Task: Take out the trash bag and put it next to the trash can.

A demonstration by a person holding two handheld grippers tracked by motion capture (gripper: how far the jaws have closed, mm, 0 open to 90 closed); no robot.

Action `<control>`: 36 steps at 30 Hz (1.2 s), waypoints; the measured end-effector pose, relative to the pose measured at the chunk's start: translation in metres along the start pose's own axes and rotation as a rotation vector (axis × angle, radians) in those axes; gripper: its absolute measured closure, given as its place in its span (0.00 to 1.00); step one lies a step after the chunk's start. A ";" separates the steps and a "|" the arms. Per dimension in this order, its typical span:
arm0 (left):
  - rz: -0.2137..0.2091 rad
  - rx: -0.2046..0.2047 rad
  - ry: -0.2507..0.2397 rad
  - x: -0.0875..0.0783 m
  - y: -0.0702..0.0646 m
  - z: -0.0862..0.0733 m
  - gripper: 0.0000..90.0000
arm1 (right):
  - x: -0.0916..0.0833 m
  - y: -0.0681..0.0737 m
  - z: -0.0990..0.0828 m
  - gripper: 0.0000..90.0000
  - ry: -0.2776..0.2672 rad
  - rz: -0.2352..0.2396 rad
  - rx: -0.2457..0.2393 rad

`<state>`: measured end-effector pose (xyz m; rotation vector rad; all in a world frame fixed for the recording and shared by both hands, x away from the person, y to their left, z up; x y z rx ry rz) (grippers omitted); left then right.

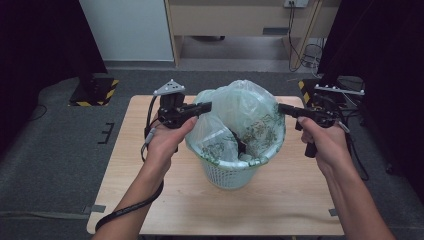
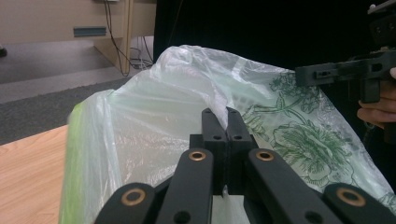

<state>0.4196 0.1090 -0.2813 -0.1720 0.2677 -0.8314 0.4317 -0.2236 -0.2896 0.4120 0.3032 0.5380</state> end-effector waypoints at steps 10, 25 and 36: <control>-0.027 -0.025 0.001 0.013 -0.008 -0.002 0.99 | 0.008 0.016 0.002 1.00 0.002 0.043 0.027; -0.068 -0.002 0.014 0.035 -0.032 0.003 1.00 | 0.017 0.045 0.007 1.00 0.012 0.097 0.027; -0.079 0.002 0.017 0.043 -0.039 0.003 1.00 | 0.030 0.068 0.006 1.00 0.016 0.155 0.058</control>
Point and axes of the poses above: each handheld gripper's, and its own axes: x roughly forward along the jaws, z roughly out of its top, y roughly to its left, the point moved 2 cm from there along x, roughly forward along the jaws, and after that the axes turned 10 degrees about -y, right-handed, at the moved point
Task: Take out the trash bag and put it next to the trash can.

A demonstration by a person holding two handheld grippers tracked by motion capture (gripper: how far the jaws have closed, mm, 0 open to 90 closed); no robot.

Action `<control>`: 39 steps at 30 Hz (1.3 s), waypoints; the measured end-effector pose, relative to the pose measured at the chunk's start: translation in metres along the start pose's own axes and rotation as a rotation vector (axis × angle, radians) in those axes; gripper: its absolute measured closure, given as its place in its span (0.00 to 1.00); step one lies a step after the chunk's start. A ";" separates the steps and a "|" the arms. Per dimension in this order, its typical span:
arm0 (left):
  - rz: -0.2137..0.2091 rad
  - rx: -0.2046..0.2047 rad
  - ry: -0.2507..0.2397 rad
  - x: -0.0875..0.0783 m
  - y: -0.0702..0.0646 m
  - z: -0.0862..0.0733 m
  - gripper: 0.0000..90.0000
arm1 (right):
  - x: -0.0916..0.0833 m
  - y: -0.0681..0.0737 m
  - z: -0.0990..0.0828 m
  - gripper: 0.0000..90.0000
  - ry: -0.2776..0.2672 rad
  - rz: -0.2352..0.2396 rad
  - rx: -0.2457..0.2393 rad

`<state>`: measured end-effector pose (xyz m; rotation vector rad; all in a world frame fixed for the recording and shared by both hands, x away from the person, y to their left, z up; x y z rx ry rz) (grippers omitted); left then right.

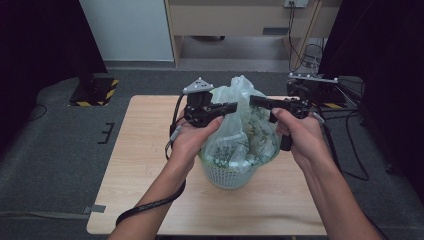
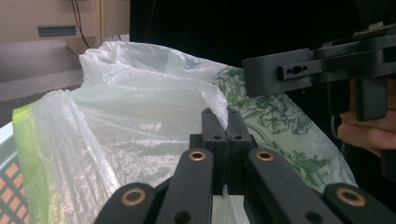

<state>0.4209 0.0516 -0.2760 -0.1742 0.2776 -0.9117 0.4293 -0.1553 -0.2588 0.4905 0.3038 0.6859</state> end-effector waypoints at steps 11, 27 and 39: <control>0.041 0.058 0.020 -0.008 -0.001 -0.005 0.84 | 0.007 0.002 -0.003 1.00 0.008 0.000 0.007; 0.080 0.084 0.088 -0.035 0.007 -0.025 0.53 | 0.006 -0.002 -0.005 1.00 0.019 -0.004 0.016; 0.055 0.081 0.044 -0.028 0.001 -0.018 1.00 | 0.006 0.000 -0.005 1.00 0.012 0.004 0.032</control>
Point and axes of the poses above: each handheld gripper's, and its own axes: x roughly forward along the jaws, z roughly out of its top, y roughly to its left, the point moved 2 cm from there along x, roughly forward along the jaws, and after that the axes turned 10 degrees about -y, right-handed, at the moved point
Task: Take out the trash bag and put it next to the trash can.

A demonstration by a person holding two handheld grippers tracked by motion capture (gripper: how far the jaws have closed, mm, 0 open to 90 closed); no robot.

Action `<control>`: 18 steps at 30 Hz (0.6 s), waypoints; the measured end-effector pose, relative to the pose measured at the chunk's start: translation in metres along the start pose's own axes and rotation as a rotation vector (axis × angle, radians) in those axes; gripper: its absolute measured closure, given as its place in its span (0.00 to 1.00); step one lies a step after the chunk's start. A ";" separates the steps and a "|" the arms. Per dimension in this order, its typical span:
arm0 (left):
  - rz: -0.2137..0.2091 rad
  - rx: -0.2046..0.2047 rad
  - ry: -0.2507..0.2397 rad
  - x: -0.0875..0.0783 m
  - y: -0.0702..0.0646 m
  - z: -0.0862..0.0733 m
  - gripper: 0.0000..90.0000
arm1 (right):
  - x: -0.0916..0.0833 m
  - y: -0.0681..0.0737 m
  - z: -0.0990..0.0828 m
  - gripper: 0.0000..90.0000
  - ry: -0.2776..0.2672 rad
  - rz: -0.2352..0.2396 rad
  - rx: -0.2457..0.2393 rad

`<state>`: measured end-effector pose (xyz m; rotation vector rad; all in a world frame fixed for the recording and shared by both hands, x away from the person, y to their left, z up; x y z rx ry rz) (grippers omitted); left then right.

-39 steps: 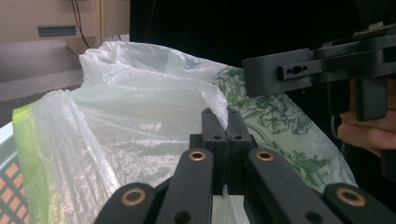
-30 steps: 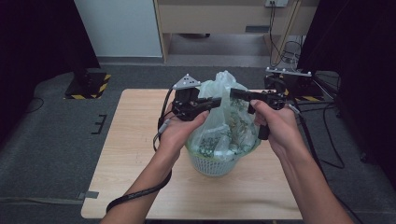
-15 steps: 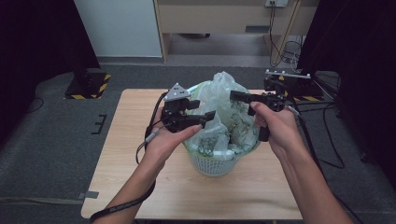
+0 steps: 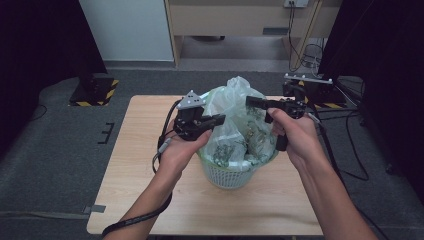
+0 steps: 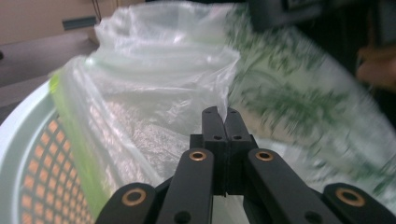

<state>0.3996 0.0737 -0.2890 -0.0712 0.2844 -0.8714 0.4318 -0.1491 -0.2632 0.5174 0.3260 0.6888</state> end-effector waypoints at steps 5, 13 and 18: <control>-0.015 0.004 -0.039 0.002 -0.009 0.014 1.00 | -0.003 0.006 0.006 1.00 -0.026 0.009 0.007; -0.047 -0.010 -0.067 0.010 -0.021 0.019 1.00 | -0.002 0.019 0.015 1.00 -0.036 0.011 -0.010; -0.048 0.010 -0.058 0.012 -0.023 0.015 1.00 | 0.001 0.013 0.011 1.00 -0.011 0.000 0.008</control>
Point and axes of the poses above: each handheld gripper's, and its own axes: x roughly forward along the jaws, z roughly out of its top, y roughly to its left, the point moved 2 cm from there along x, roughly forward along the jaws, and after that the axes turned 10 degrees about -y, right-handed, at the moved point
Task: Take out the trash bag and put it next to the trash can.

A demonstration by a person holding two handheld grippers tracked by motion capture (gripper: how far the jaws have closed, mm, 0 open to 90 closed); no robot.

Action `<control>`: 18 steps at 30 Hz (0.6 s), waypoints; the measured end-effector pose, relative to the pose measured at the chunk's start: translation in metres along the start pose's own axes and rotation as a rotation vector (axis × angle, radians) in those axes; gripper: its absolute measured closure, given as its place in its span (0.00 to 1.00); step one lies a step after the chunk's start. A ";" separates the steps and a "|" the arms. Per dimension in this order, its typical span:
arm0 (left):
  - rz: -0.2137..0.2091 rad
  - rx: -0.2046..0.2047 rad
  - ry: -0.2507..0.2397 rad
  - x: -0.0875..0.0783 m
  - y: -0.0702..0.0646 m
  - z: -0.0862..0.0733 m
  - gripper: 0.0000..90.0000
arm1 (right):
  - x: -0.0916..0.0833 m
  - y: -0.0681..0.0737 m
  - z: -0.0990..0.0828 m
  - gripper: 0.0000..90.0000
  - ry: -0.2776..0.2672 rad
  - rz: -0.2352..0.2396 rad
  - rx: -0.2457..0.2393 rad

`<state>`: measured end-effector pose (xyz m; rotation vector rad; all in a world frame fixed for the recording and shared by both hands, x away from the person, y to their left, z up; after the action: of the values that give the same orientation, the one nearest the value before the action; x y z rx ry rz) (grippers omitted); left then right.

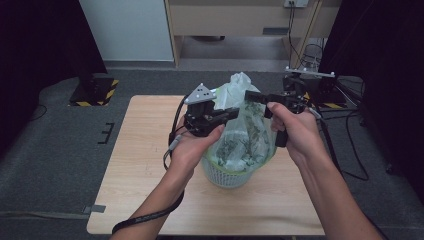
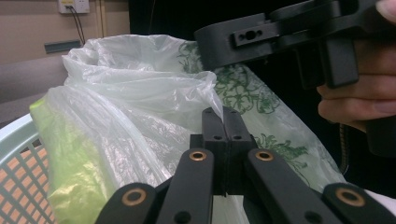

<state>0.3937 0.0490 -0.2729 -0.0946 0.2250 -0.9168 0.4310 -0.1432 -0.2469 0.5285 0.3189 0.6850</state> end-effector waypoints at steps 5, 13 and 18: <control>0.006 0.007 0.005 0.000 0.001 -0.003 1.00 | 0.003 -0.005 -0.004 0.86 -0.001 -0.005 0.030; -0.002 0.024 0.020 0.005 -0.003 -0.006 1.00 | 0.008 -0.004 -0.012 0.60 0.048 0.004 0.034; -0.003 0.050 0.037 0.009 -0.007 -0.008 1.00 | 0.011 -0.003 -0.018 0.62 0.110 0.008 0.043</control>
<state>0.3920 0.0379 -0.2804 -0.0317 0.2360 -0.9275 0.4329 -0.1315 -0.2646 0.5340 0.4349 0.7181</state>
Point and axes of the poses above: each handheld gripper's, and its own axes: x roughly forward along the jaws, z roughly out of its top, y roughly to its left, the point moved 2 cm from there along x, roughly forward along the jaws, and after that the axes turned 10 degrees about -y, right-handed, at the moved point
